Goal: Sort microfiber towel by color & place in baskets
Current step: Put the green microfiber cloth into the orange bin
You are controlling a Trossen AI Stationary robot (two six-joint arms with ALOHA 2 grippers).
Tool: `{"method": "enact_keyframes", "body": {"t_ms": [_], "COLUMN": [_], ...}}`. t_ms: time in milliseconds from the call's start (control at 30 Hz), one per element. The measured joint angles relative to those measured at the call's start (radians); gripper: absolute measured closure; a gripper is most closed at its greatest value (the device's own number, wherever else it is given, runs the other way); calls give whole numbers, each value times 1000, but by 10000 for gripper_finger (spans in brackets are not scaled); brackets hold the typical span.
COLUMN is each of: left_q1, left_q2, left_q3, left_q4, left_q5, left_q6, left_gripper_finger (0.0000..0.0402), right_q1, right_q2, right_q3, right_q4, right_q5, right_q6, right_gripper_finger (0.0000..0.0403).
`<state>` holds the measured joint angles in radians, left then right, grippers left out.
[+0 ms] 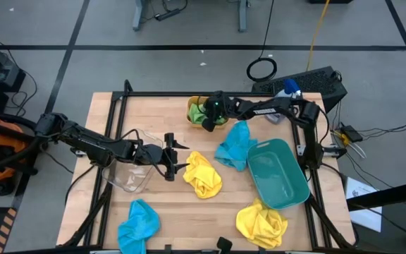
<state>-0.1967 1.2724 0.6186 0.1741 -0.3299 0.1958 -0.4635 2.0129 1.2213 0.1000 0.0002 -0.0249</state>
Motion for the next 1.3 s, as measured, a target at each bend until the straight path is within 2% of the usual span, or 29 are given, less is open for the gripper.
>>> {"method": "enact_keyframes", "body": {"t_ms": [167,433,567,667,767,1000,1167,1300], "left_q1": [0,0,0,0,0,0,0,0], "left_q2": [0,0,0,0,0,0,0,0], "left_q3": [0,0,0,0,0,0,0,0], "left_q4": [0,-1,0,0,0,0,-2,-4], "left_q5": [1,3,6,7,14,17,23,25], "left_q6": [0,-2,-3,-6,-7,-7,-8,-10], "left_gripper_finger": [104,104,104,104,104,104,104,104], "right_q1": [0,10,14,14,14,12,12,16], "right_q2": [-89,-222,-225,-208,-173,-61,-34,-78], "right_q3": [0,0,1,2,1,1,0,-1], "right_q4": [-24,-139,-148,-133,-147,-125,-113,-125], "right_q5": [2,2,2,2,2,2,2,2], "right_q6": [-14,-22,-23,-24,-23,-20,-4,-4], "right_gripper_finger": [395,329,298,289,303,395,385,393]}}
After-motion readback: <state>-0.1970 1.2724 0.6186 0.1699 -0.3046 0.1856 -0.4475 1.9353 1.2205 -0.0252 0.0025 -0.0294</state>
